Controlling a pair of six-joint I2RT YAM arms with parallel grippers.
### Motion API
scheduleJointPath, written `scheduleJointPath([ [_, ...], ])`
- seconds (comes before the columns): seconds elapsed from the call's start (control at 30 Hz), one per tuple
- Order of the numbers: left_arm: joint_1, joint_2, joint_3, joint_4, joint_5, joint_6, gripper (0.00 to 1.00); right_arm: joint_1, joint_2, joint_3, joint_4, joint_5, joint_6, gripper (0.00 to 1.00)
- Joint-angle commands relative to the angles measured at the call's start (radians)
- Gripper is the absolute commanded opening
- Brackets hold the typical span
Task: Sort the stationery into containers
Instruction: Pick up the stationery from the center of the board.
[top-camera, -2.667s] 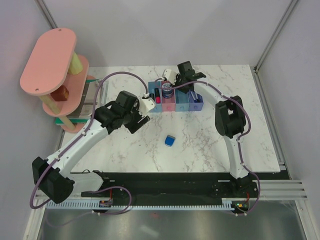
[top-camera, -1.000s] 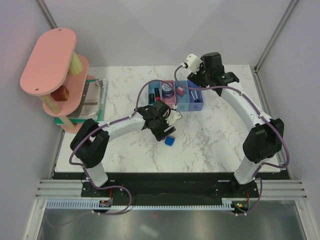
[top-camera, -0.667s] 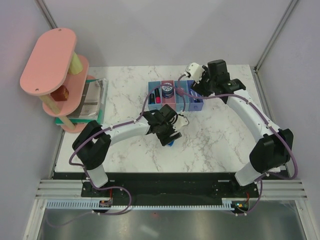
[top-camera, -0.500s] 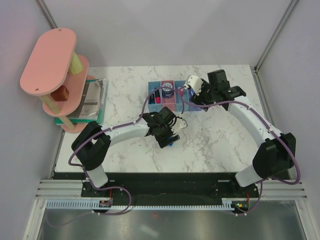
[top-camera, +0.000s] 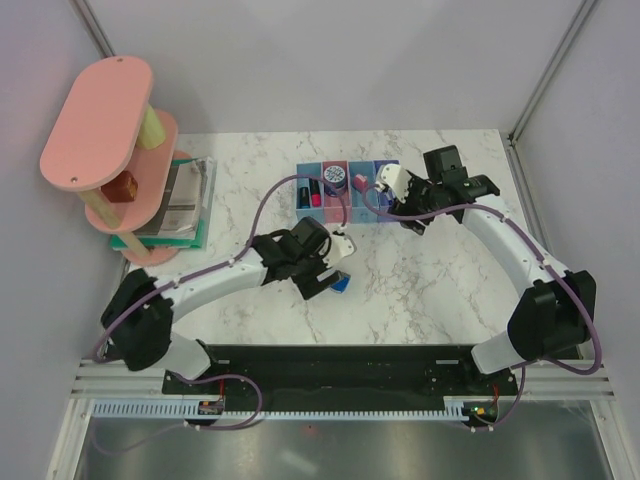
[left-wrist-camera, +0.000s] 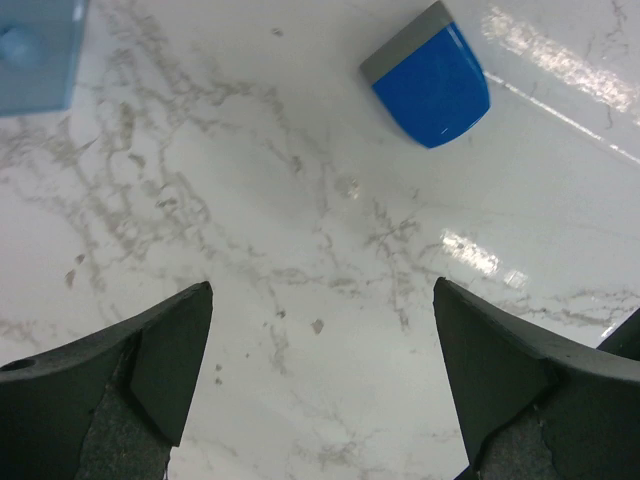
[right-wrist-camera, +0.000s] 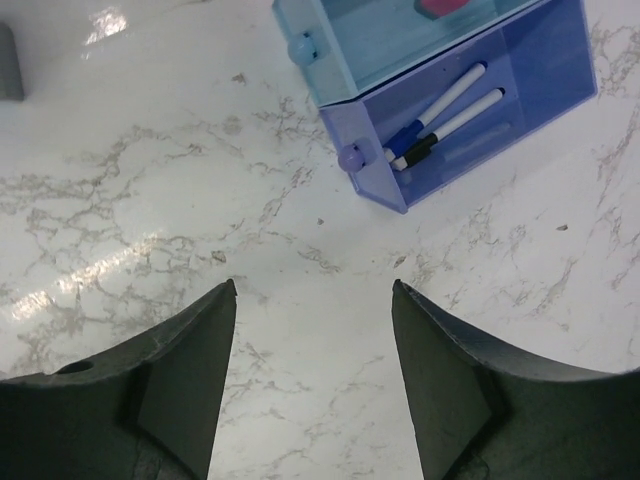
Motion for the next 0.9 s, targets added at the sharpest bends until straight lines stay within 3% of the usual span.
scheduleJointPath([
  [0.0, 0.066, -0.214, -0.041, -0.051, -0.101, -0.013, 1.00, 0.002, -0.007, 0.006, -0.139, -0.016, -0.205, 0.72],
  [0.13, 0.169, -0.312, -0.062, -0.157, -0.125, -0.001, 1.00, 0.033, 0.027, 0.019, -0.227, -0.011, -0.285, 0.73],
  [0.4, 0.172, -0.627, -0.101, -0.191, -0.122, 0.133, 1.00, 0.283, 0.098, -0.019, -0.250, 0.182, -0.393, 0.82],
  [0.63, 0.172, -0.612, -0.021, -0.240, -0.136, 0.102, 1.00, 0.389, 0.268, 0.093, -0.187, 0.210, -0.414, 0.95],
  [0.87, 0.174, -0.612, -0.024, -0.258, -0.153, 0.130, 1.00, 0.472, 0.403, 0.128, -0.120, 0.219, -0.457, 0.98],
])
